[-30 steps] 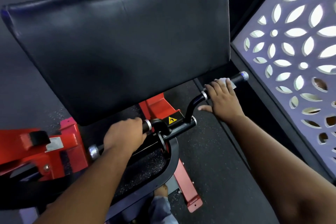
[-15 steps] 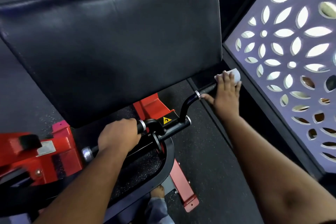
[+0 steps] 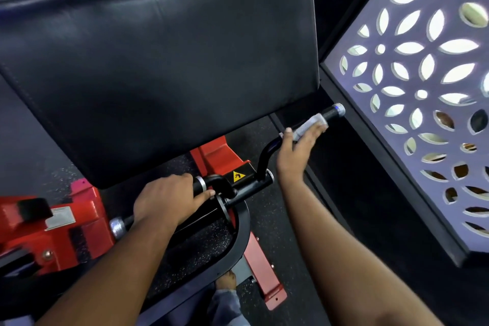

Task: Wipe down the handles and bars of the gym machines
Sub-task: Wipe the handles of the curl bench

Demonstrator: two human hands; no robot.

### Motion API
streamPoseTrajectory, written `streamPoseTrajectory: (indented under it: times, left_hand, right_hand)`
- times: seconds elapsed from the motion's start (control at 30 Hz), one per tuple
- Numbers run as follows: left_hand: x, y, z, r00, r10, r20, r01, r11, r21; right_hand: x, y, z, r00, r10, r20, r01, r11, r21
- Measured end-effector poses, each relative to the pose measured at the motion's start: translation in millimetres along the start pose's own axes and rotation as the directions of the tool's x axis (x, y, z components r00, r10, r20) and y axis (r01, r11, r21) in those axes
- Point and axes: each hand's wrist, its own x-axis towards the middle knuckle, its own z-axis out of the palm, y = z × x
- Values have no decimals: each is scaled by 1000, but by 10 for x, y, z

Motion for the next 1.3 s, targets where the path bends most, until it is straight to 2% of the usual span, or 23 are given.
streamPoseTrajectory:
  times: [0.07, 0.17, 0.23, 0.3, 0.43, 0.47, 0.53, 0.63, 0.7, 0.73, 0.8, 0.9, 0.93, 1.0, 1.1, 1.2, 1.3]
  left_hand:
    - [-3, 5, -6, 1000, -5, 14, 5, 1000, -8]
    - [-5, 21, -13, 1000, -10, 9, 10, 1000, 2]
    - [5, 25, -10, 1000, -10, 8, 10, 1000, 10]
    - [7, 19, -11, 1000, -8, 5, 7, 1000, 14]
    - [-4, 13, -8, 1000, -3, -2, 3, 1000, 6]
    - [-5, 11, -4, 1000, 1, -6, -1, 1000, 4]
    - [4, 10, 2, 1000, 9, -14, -9, 1000, 7]
    - [10, 14, 21, 1000, 9, -20, -9, 1000, 9]
    - [11, 7, 37, 999, 8, -31, -7, 1000, 18]
    - [15, -1, 42, 999, 6, -33, -5, 1000, 24]
    - [13, -16, 47, 1000, 7, -28, -6, 1000, 28]
    - [2, -16, 36, 1000, 17, -22, -17, 1000, 23]
    - [5, -13, 31, 1000, 17, -20, -17, 1000, 26]
    - [23, 1, 35, 1000, 14, -16, -14, 1000, 27]
    - [40, 3, 47, 1000, 7, -19, -7, 1000, 26]
    - [26, -8, 52, 1000, 11, -28, -10, 1000, 27]
    - [28, -7, 45, 1000, 12, -28, -12, 1000, 19]
  right_hand:
    - [-70, -125, 119, 981, 193, -15, -184, 956, 229]
    - [311, -271, 51, 926, 353, -131, -265, 858, 441]
    - [630, -290, -89, 897, 409, -168, -300, 842, 449]
    - [658, -294, -115, 896, 423, -137, -341, 851, 399]
    - [-2, -240, 177, 930, 367, 34, -356, 871, 339]
    - [-72, -222, 197, 913, 403, 66, -396, 834, 384]
    - [159, -226, 107, 879, 476, 32, -414, 728, 546]
    - [781, -204, -196, 828, 542, 146, -419, 424, 803]
    - [1016, -221, -350, 818, 554, 159, -409, 364, 837]
    - [1003, -234, -371, 825, 541, 161, -407, 373, 834]
    - [796, -236, -313, 830, 497, 252, -452, 335, 827]
    - [447, -160, -178, 846, 412, 337, -521, 510, 684]
    - [441, -155, -195, 851, 405, 335, -518, 539, 664]
    - [617, -135, -241, 850, 476, 226, -495, 573, 653]
    - [755, -141, -308, 828, 559, 46, -423, 569, 705]
    - [336, -268, -158, 863, 503, -51, -372, 700, 610]
    - [-98, -303, -66, 879, 467, -95, -358, 778, 516]
